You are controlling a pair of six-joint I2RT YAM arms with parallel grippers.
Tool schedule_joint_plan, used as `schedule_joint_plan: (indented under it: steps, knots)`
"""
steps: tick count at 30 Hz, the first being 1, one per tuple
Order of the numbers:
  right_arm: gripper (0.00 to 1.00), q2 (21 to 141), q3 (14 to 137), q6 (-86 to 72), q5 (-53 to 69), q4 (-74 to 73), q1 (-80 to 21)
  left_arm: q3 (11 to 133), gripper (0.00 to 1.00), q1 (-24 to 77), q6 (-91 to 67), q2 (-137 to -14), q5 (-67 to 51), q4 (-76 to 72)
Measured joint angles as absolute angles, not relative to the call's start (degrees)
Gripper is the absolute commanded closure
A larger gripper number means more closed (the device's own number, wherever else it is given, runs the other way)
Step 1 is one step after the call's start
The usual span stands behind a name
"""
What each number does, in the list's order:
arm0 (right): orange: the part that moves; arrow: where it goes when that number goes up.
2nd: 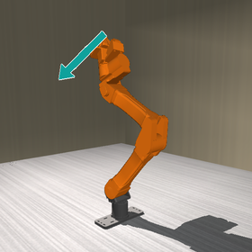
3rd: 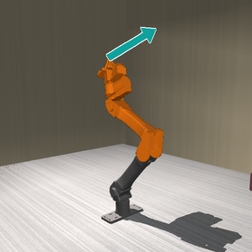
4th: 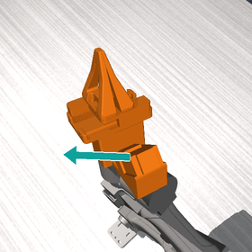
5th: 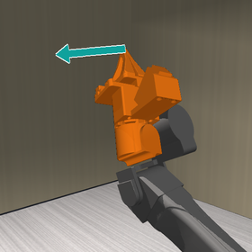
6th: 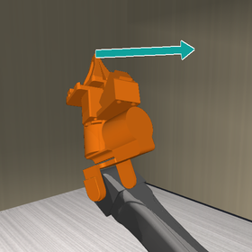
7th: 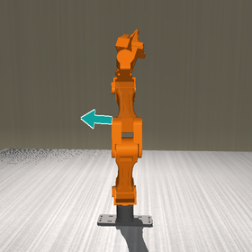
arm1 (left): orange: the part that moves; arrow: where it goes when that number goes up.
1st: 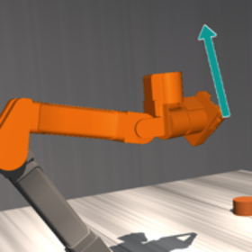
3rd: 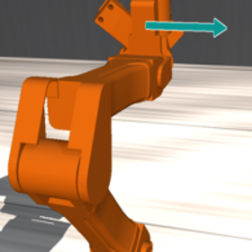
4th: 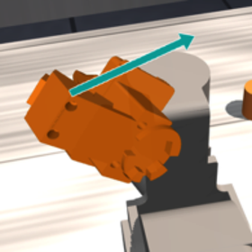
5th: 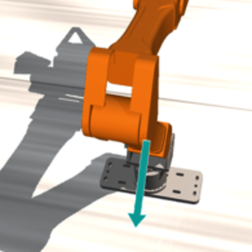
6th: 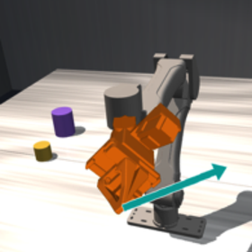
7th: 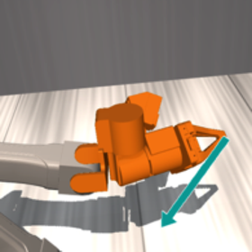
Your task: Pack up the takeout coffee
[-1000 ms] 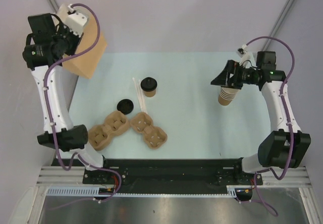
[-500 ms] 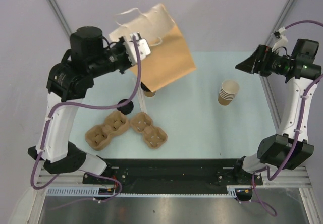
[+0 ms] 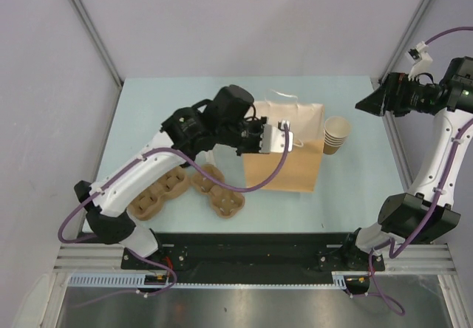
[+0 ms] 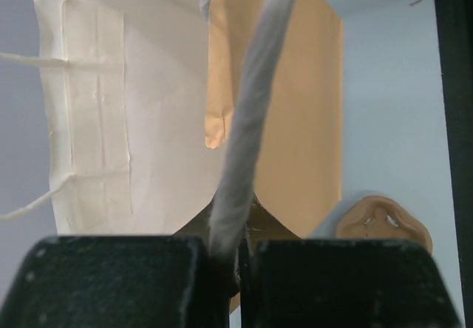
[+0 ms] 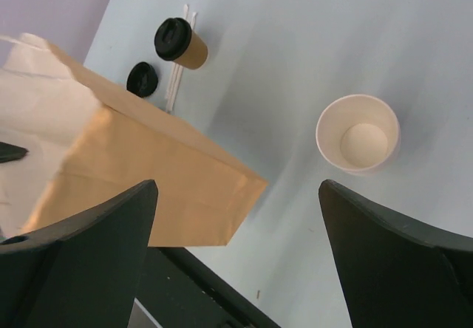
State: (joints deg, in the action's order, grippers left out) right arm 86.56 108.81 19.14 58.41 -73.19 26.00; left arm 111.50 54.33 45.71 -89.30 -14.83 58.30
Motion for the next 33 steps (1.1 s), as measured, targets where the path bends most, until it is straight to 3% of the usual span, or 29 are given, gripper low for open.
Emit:
schedule_joint_plan:
  steps: [7, 12, 21, 33]
  knots:
    - [0.23, 86.46, 109.30, 28.29, 58.30, -76.25, 23.68, 91.20, 1.00, 57.25, 47.75, -86.06, -16.71, 50.06]
    - [0.28, 84.42, 109.03, 30.83, 56.99, -76.49, 16.45, 85.65, 1.00, 58.61, 49.43, -83.88, -17.41, 44.91]
    - [0.27, 76.93, 106.45, 30.00, 51.05, -76.75, -4.38, 82.54, 1.00, 61.41, 50.68, -80.05, -20.80, 41.21]
    - [0.25, 75.64, 103.68, 31.11, 49.80, -77.52, -10.37, 81.95, 1.00, 61.67, 50.70, -79.96, -21.23, 41.17]
